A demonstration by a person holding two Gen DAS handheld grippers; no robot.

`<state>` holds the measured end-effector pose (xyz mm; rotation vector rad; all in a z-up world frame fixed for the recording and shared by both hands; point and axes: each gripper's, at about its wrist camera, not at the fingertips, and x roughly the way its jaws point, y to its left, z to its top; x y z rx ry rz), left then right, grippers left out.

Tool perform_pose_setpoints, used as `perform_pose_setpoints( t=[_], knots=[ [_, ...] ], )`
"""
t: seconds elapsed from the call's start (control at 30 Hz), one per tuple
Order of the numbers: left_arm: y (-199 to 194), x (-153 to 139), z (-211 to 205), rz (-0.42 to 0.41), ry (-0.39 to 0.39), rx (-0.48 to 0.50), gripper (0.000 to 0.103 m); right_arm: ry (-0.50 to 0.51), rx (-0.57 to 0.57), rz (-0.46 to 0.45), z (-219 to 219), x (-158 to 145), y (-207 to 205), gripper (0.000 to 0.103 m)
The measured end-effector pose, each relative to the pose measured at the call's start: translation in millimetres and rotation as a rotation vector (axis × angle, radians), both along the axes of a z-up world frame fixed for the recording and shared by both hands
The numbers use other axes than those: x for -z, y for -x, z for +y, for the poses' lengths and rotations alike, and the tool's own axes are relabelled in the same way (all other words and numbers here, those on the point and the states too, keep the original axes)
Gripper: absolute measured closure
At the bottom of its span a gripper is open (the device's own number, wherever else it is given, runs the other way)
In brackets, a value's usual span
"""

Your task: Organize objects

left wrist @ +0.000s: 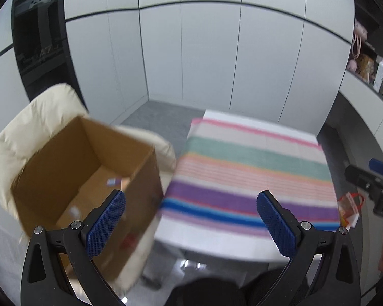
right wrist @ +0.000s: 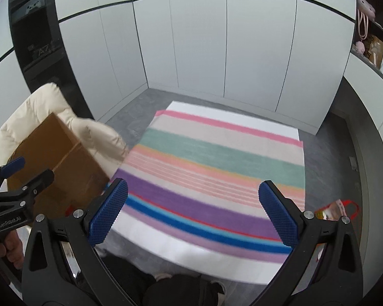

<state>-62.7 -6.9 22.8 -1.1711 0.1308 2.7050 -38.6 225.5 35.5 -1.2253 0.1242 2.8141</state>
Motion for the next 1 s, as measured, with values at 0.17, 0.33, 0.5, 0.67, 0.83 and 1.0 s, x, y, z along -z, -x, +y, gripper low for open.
perform_pose_setpoints(
  t=[0.17,0.33,0.5,0.67,0.83,1.0],
  knots=[
    [-28.9,7.4,-0.1,-0.031,0.009,0.002,0.000,-0.004,-0.001,-0.024,4.3,6.5,-39.1,0.000],
    [-38.6,3.0,-3.6,-0.023,-0.032,-0.046,0.000,-0.002,0.001,-0.031,4.1,9.9,-58.5,0.000],
    [-34.4,5.0,-3.1,-0.034,-0.033,-0.062,0.000,-0.002,-0.020,-0.050,-0.2,19.3,-53.6,0.000],
    [-33.4,7.6,3.1,-0.027,0.005,-0.056,0.001,0.006,-0.016,-0.078,1.4,29.6,-48.0,0.000],
    [-31.7,12.8,10.8,-0.048,0.009,-0.027,0.001,0.015,-0.010,-0.095,2.9,36.0,-38.8,0.000],
    [-32.9,11.9,19.2,-0.020,0.037,-0.007,0.001,0.007,-0.024,-0.102,-0.8,38.7,-34.8,0.000]
  ],
)
